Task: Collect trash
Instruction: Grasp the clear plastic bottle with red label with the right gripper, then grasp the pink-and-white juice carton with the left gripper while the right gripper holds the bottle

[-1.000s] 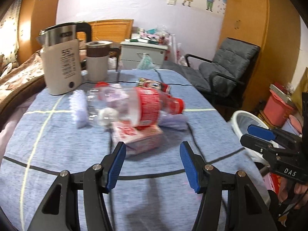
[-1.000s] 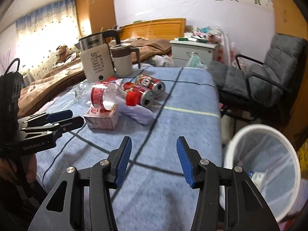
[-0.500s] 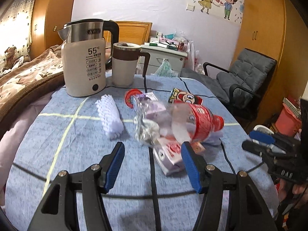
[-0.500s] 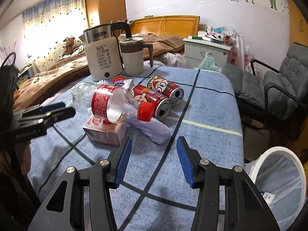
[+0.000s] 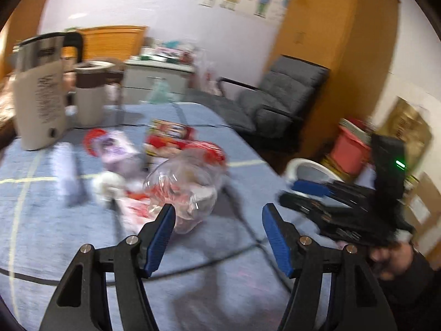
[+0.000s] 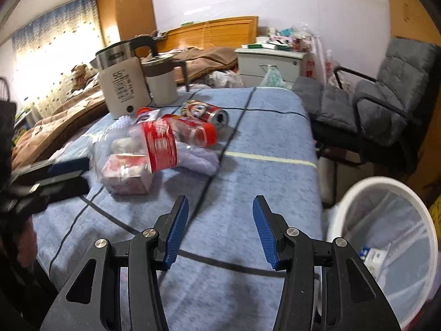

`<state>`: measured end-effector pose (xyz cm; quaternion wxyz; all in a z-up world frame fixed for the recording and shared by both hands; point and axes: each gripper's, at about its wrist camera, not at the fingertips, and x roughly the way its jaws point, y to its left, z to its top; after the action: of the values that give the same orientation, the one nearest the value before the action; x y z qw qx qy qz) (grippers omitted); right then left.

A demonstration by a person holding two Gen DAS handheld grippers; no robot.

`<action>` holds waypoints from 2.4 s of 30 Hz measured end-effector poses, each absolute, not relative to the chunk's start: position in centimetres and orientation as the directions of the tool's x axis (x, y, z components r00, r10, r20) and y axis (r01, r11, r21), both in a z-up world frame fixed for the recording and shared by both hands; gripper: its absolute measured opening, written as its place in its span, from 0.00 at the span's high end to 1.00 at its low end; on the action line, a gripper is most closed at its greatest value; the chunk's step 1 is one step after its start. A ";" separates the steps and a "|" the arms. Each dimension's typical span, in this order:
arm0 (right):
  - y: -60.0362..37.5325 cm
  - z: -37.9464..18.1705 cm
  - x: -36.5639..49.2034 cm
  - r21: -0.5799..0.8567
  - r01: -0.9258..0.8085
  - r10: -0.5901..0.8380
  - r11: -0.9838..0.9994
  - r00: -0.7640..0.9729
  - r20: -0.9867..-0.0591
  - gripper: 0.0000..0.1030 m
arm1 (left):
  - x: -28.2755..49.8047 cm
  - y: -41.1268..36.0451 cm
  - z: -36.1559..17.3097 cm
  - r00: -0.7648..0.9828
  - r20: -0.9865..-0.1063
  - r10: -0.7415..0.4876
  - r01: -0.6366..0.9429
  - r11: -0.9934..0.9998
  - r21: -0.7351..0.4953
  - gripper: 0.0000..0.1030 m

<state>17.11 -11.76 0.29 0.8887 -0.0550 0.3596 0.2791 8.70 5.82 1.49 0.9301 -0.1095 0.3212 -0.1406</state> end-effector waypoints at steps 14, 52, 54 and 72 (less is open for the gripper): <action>-13.9 1.0 16.7 0.364 -0.459 0.579 0.811 0.535 -0.616 0.48 | 9.2 8.5 1.3 0.800 -0.592 -0.093 -0.050 0.974 -0.220 0.35; -12.5 -2.2 18.7 0.279 -0.398 0.450 0.874 0.449 -0.772 0.38 | 13.6 10.3 -3.4 0.695 -0.697 -0.175 -0.041 0.959 -0.281 0.25; -12.9 -2.1 18.5 0.290 -0.400 0.461 0.870 0.447 -0.767 0.38 | 13.4 9.7 -3.4 0.692 -0.698 -0.186 -0.022 0.961 -0.277 0.25; -14.1 -1.7 17.4 0.292 -0.413 0.474 0.863 0.460 -0.750 0.38 | 14.8 7.5 -3.2 0.657 -0.708 -0.257 0.220 0.964 -0.147 0.21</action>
<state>17.43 -14.12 -1.72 0.8538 0.0340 0.4498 0.2599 14.82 7.48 -3.17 0.9099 -0.0241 0.3928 -0.1311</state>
